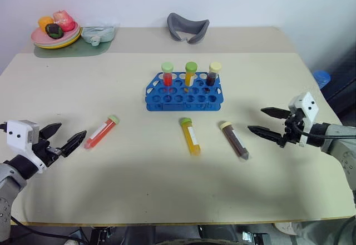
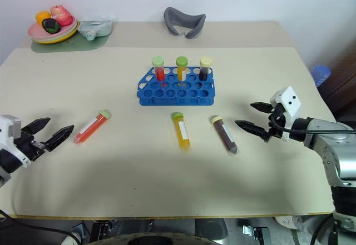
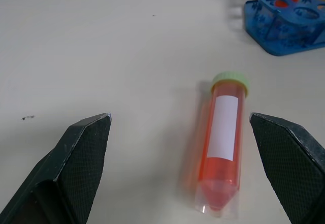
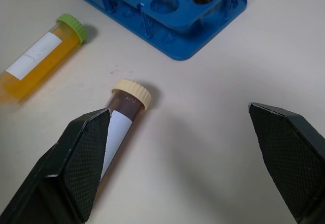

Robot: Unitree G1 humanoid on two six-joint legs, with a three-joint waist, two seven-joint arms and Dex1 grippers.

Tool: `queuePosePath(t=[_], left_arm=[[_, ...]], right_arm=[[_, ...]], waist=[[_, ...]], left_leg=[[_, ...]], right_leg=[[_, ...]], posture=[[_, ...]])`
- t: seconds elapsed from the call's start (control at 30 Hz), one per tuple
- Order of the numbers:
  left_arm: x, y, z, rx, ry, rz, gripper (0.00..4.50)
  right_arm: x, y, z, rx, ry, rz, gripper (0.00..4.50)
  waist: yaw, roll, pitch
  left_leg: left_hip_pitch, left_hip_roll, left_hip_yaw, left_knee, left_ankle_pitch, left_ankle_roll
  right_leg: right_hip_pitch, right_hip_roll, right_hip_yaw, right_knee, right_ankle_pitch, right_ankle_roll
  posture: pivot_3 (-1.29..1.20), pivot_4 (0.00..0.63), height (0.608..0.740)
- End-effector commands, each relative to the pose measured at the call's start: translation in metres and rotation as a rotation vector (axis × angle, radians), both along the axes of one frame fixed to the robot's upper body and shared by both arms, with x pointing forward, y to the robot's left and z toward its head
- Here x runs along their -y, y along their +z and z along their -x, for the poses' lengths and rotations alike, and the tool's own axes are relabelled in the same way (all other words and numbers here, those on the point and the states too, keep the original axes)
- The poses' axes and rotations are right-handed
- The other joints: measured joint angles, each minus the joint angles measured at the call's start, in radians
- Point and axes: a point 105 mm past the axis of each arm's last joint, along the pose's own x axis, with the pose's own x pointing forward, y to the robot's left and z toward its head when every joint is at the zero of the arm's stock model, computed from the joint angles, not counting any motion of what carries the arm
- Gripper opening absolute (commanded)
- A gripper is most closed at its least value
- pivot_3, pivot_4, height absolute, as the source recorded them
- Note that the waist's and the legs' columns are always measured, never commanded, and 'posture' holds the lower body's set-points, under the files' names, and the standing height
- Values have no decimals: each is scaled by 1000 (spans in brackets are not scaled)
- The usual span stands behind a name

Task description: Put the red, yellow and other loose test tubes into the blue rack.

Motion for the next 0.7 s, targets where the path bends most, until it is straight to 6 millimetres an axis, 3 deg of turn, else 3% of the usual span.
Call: queuePosePath(t=[0.03,0.17,0.43,0.7], left_arm=[[3,11,3,41,-10,-15,4500],[2,10,2,50,7,-16,4500],[18,15,-2,57,-60,0,4500],[73,19,-15,71,-287,32,4500]], right_arm=[[-2,11,-2,49,17,1,4438],[-1,10,-4,45,13,2,4438],[2,17,-5,59,-21,13,4438],[-15,39,1,81,-66,21,4438]], waist=[[0,0,0],[1,0,0],[1,0,0],[1,0,0]], left_leg=[[0,0,0,0,0,0],[0,0,0,0,0,0],[0,0,0,0,0,0],[0,0,0,0,0,0]], right_leg=[[0,0,0,0,0,0],[0,0,0,0,0,0],[0,0,0,0,0,0],[0,0,0,0,0,0]], posture=[[0,150,740],[0,150,740],[0,150,740],[0,150,740]])
